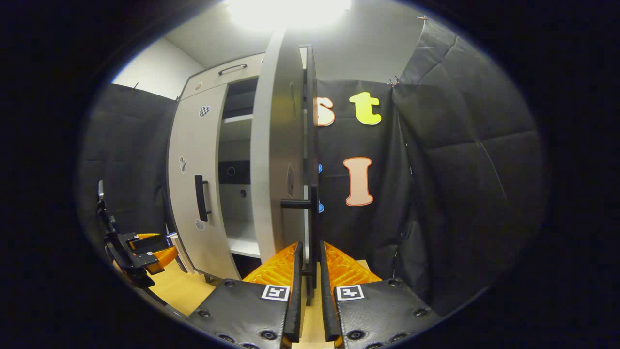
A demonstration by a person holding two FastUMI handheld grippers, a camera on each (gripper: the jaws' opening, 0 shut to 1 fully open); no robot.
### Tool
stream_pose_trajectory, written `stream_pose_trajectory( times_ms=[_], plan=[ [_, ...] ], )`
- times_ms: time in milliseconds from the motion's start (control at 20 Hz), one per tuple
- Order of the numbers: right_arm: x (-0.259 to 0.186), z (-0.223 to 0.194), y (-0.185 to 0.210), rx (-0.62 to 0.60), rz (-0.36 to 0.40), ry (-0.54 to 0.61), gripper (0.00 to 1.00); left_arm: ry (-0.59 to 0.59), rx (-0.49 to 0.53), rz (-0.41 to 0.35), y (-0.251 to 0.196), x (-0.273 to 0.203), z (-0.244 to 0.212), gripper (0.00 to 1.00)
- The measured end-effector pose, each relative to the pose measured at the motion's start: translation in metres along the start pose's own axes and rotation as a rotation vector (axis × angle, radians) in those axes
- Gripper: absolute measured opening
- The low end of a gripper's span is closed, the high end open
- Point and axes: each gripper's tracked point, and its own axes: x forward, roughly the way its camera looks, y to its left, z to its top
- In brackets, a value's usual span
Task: Open the right door of the double-door shoe cabinet with the right hand, and open the left door with the left hand.
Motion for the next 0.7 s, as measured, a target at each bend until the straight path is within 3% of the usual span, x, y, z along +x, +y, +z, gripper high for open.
stream_pose_trajectory(
  times_ms=[100, 300, 450, 500, 700],
  plan=[
    [-0.011, 0.002, -0.006, 0.023, -0.010, -0.029, 0.29, -0.006, -0.025, -0.013, -0.001, 0.016, 0.013, 0.88],
    [-0.031, -0.008, -0.033, 0.091, -0.076, -0.059, 0.99, -0.035, -0.072, -0.023, 0.001, 0.044, 0.041, 0.88],
    [-0.044, -0.021, -0.064, 0.098, -0.173, -0.052, 0.94, -0.056, -0.071, -0.009, 0.008, 0.065, 0.061, 0.89],
    [-0.047, -0.025, -0.072, 0.092, -0.197, -0.042, 0.99, -0.068, -0.072, -0.001, 0.010, 0.075, 0.070, 0.88],
    [-0.051, -0.045, -0.086, 0.061, -0.241, 0.002, 0.98, -0.105, -0.104, -0.007, 0.008, 0.105, 0.099, 0.88]
  ],
)
